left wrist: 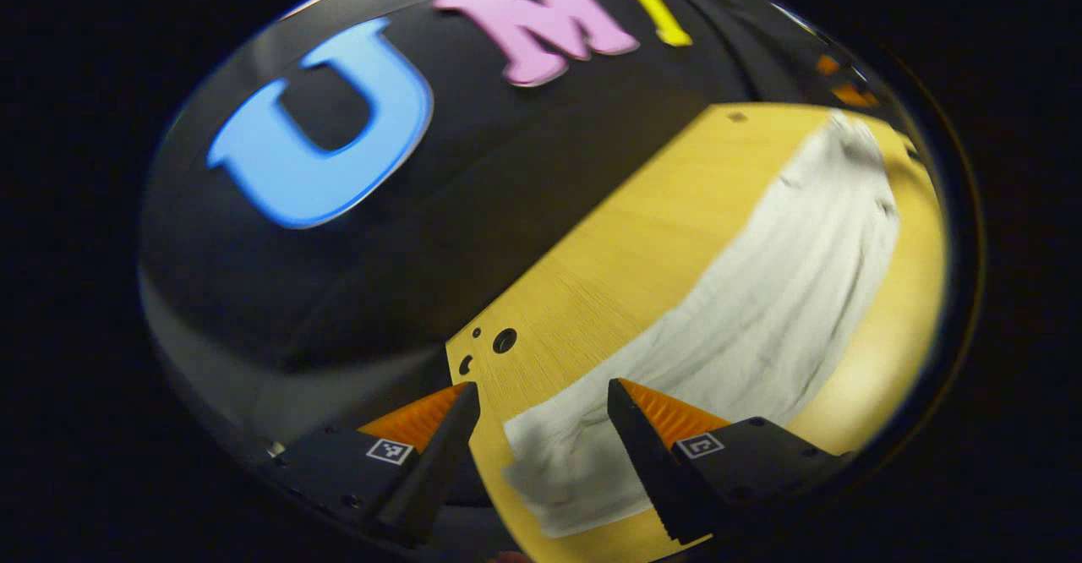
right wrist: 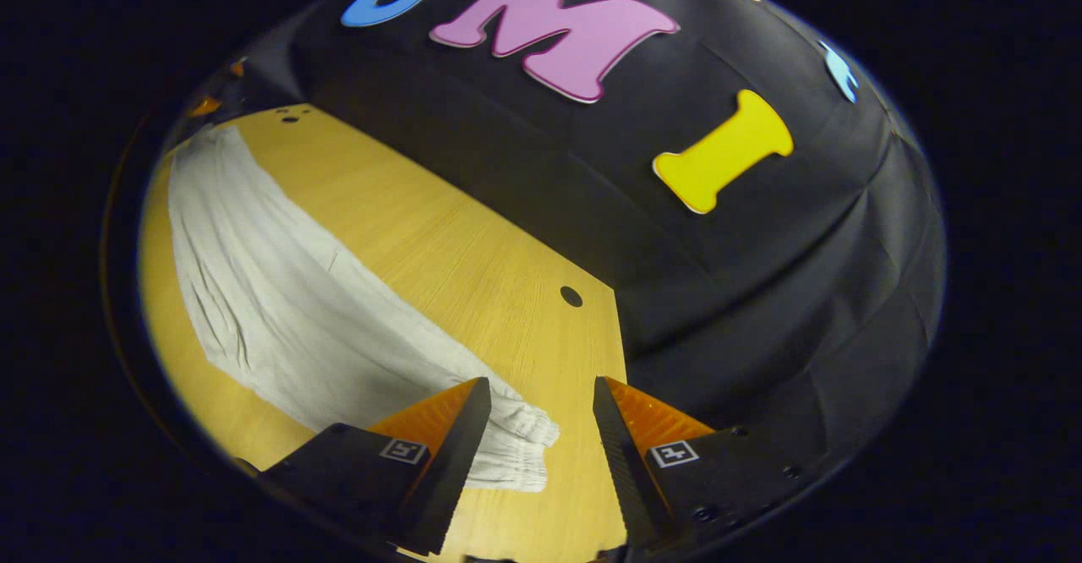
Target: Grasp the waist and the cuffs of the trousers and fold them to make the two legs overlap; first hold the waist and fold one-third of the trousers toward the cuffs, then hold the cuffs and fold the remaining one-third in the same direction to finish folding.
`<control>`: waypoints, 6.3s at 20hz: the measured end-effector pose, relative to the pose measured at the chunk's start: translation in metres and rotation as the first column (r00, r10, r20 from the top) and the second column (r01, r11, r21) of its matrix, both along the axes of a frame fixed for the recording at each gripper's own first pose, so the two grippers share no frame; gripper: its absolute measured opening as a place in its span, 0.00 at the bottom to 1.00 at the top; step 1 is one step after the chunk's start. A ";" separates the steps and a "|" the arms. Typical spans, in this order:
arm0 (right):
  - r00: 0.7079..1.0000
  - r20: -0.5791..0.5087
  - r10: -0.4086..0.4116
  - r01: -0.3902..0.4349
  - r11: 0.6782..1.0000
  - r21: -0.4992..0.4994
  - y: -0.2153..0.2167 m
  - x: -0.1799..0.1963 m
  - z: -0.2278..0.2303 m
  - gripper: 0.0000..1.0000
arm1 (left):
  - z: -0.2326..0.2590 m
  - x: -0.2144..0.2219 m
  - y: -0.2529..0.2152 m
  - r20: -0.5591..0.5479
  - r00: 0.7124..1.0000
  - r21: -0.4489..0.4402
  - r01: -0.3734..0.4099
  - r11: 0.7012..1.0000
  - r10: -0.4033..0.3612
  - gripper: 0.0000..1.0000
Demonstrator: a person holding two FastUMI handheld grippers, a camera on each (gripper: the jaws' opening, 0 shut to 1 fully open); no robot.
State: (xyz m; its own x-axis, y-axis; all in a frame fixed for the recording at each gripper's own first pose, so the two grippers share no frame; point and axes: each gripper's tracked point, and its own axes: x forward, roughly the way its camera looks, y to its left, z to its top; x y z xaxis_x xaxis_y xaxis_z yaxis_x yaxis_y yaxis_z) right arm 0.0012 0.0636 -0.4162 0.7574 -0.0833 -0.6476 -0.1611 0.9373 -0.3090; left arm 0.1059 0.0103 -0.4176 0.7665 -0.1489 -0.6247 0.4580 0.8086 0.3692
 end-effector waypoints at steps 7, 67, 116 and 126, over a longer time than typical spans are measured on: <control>0.952 0.005 -0.305 0.284 0.892 0.352 0.009 -0.007 0.010 0.80 | 0.004 -0.019 -0.007 -0.190 0.895 -0.561 -0.436 0.703 0.403 0.98; 0.545 -0.482 -0.686 0.687 0.035 0.726 -0.015 -0.019 -0.058 0.11 | -0.125 -0.054 0.015 -0.715 0.426 -0.483 -0.874 0.049 0.555 0.06; 0.903 -0.420 0.091 0.304 0.555 0.774 0.313 -0.021 0.014 0.53 | -0.077 -0.038 0.015 -0.742 0.514 -0.627 -0.759 -0.176 0.431 0.06; 0.894 -0.422 -0.151 0.436 0.511 0.741 0.175 -0.040 0.016 0.54 | 0.043 -0.001 -0.088 -0.497 0.812 -0.837 -0.541 0.077 0.305 0.06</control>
